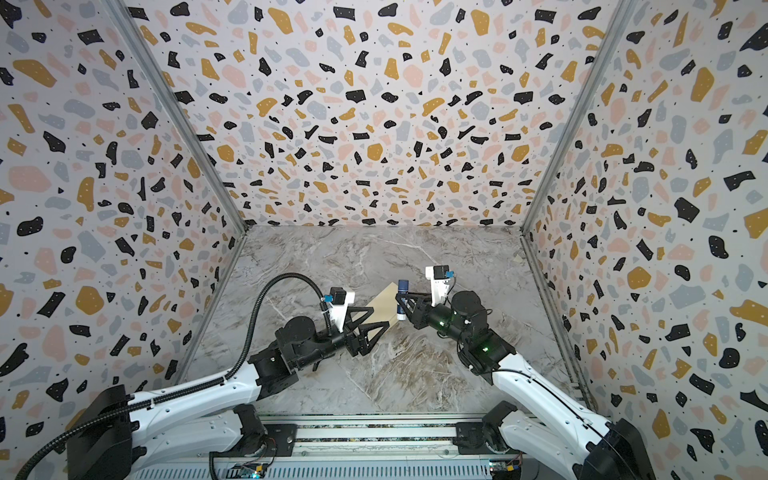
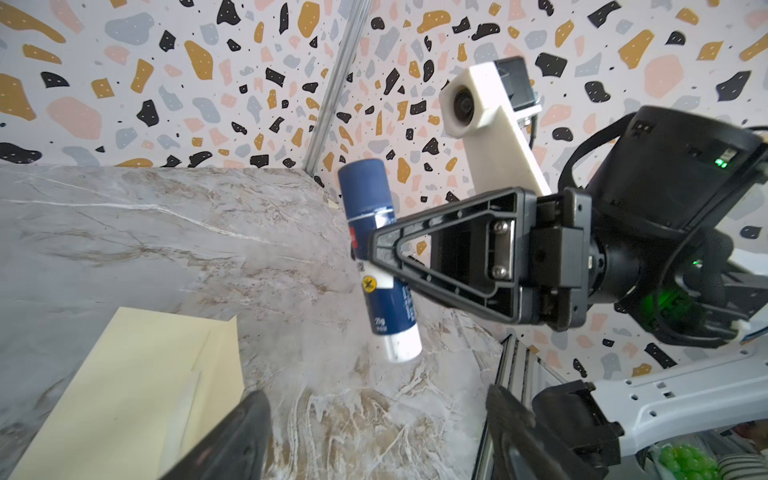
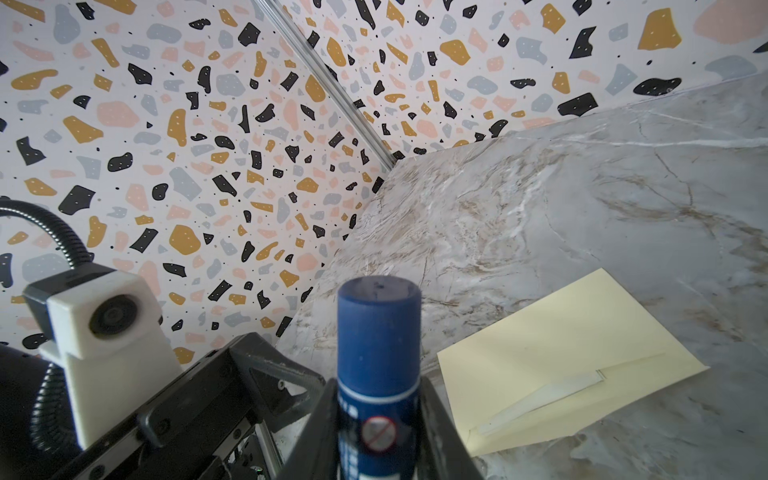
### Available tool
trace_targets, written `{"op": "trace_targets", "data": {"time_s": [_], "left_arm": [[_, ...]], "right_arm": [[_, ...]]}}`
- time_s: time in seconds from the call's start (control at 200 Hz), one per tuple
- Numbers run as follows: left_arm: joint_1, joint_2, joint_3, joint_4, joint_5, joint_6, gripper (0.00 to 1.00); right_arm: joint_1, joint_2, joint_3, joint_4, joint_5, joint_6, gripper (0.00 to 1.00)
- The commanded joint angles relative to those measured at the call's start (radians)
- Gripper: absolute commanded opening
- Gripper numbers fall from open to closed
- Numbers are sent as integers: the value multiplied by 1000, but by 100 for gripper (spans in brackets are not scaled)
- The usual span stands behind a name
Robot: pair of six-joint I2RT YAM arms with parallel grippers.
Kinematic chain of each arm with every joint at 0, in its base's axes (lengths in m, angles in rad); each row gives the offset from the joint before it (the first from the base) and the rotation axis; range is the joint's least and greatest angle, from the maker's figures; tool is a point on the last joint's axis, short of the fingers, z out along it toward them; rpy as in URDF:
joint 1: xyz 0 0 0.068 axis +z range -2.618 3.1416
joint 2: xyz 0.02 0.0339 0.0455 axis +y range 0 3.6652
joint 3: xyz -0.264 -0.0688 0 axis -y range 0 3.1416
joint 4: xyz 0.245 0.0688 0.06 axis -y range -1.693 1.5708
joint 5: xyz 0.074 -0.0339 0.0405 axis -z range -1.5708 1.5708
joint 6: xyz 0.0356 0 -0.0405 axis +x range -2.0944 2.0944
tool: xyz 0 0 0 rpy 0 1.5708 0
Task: Place the letter into the envelope and seal it
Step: 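Carry the glue stick toward the left gripper while the left gripper reaches to meet it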
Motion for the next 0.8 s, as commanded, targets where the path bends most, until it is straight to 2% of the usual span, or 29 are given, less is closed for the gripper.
{"op": "trace_targets", "data": {"time_s": [0.0, 0.205, 0.796], "left_arm": [[-12, 31, 46, 94, 14, -46, 78], [-18, 80, 75, 85, 34, -57, 73], [-22, 167, 124, 6, 0, -25, 59]], "right_arm": [[24, -6, -8, 59, 50, 23, 0], [54, -9, -23, 85, 100, 39, 0], [117, 23, -39, 111, 119, 69, 0]]}}
